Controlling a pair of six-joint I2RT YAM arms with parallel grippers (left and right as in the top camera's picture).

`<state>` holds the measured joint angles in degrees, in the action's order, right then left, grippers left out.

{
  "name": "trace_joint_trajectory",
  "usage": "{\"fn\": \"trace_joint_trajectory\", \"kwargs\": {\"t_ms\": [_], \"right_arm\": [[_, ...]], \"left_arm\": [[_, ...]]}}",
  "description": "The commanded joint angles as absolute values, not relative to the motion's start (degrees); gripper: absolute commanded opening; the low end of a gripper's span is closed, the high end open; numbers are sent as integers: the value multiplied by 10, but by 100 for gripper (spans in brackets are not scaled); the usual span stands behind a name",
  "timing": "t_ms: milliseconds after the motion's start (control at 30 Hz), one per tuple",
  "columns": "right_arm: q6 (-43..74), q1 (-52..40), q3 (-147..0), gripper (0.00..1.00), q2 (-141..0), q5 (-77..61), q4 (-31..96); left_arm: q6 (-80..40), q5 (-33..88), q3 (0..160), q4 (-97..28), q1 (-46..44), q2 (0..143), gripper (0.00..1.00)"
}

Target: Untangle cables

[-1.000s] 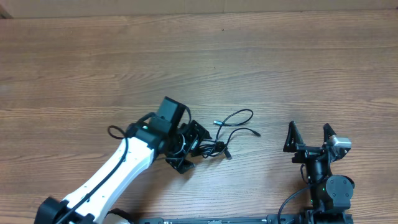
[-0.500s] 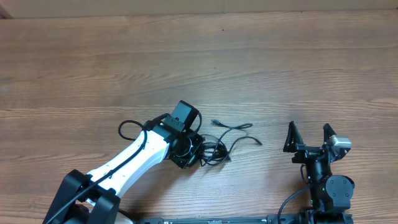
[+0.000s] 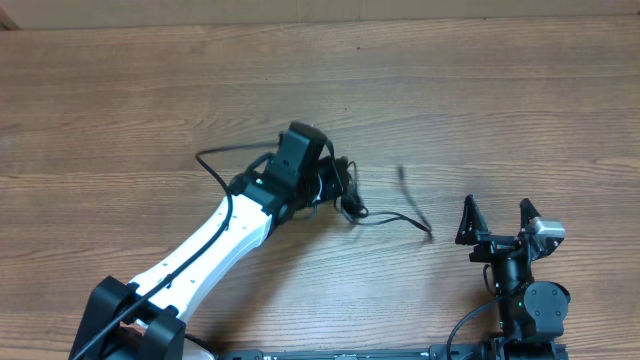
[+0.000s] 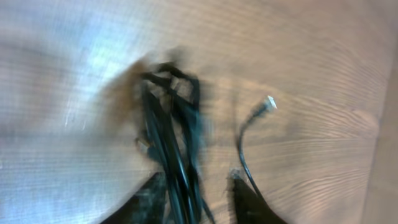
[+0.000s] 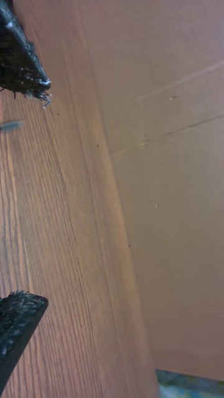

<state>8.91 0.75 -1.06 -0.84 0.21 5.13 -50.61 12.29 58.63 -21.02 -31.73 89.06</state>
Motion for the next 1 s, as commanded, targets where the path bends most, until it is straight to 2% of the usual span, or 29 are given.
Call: {"fn": "trace_joint_trajectory", "kwargs": {"t_ms": [0,67,133,233,300,333,367,433,467,600,767,800,833,933,967], "right_arm": [[85,8,-4,100,-2,-1,48],[85,8,-4,100,-2,-1,48],[85,8,-4,100,-2,-1,48],[85,8,-4,100,-2,-1,48],[85,8,-4,100,-2,-1,48],[85,8,-4,100,-2,-1,48],[85,8,-4,100,-2,-1,48],[85,8,-4,100,-2,-1,48],[85,8,-4,100,-2,-1,48],[85,8,-4,100,-2,-1,48],[85,8,-4,100,-2,-1,48],[85,8,-4,100,-2,-1,48],[85,8,-4,100,-2,-1,48],[85,8,-4,100,-2,-1,48],[85,8,-4,100,-2,-1,48]], "left_arm": [[-442,89,596,-228,-314,891,59],[-442,70,596,-257,-314,891,73],[-442,61,596,-273,-314,891,80],[-443,58,596,-284,-314,891,83],[-443,56,596,-286,-314,891,81],[-443,53,596,-286,-314,891,73],[-443,49,596,-284,-314,891,60],[-443,44,596,-285,-314,891,17],[-443,44,596,-289,-314,891,4],[-445,15,592,-367,-315,892,4],[-525,-93,567,-481,-314,893,4],[-540,-106,562,-495,-314,893,6],[-549,-112,559,-503,-314,893,14],[-555,-109,555,-507,-314,893,57],[-555,-103,556,-505,-314,892,67]]}}
